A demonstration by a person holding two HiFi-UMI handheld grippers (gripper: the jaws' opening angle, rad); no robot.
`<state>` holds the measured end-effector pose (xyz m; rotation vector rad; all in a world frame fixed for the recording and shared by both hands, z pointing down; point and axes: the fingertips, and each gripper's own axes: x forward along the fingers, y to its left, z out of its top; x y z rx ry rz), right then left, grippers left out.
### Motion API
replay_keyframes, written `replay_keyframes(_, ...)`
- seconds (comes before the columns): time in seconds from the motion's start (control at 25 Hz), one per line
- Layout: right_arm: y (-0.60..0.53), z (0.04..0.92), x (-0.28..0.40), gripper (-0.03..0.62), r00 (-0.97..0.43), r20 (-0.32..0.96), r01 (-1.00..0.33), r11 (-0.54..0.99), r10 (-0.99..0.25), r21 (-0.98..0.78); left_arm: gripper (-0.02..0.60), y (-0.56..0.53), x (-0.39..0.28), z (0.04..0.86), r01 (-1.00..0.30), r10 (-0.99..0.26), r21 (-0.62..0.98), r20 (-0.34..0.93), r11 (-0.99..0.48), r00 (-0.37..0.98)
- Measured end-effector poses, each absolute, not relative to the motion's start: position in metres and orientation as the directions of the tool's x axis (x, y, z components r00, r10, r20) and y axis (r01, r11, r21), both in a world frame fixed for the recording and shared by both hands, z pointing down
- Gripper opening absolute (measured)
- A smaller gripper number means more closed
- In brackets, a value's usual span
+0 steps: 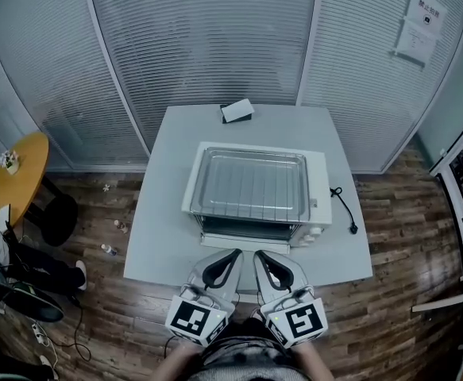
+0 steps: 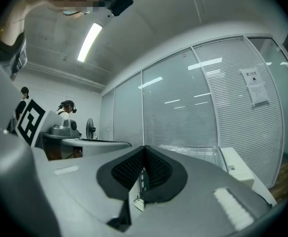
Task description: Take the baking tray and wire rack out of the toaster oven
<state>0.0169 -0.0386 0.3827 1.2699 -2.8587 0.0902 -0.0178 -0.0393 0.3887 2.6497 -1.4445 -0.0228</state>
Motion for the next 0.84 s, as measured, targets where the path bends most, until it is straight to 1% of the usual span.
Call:
replay_keyframes(0.64,-0.042,0.387,0.028,-0.002,-0.681,0.064,-0.732,0.679,-0.73,-0.045,0.004,-0.04,-0.006,0.394,-0.836,-0.834,0.111,0.075,-0.538,0.547)
replay_keyframes(0.84,-0.04,0.388,0.031,-0.002,-0.682,0.067,-0.731,0.681,-0.728,-0.044,0.004,-0.037,-0.001,0.395,-0.833,-0.83,0.075,0.078,-0.548,0.553)
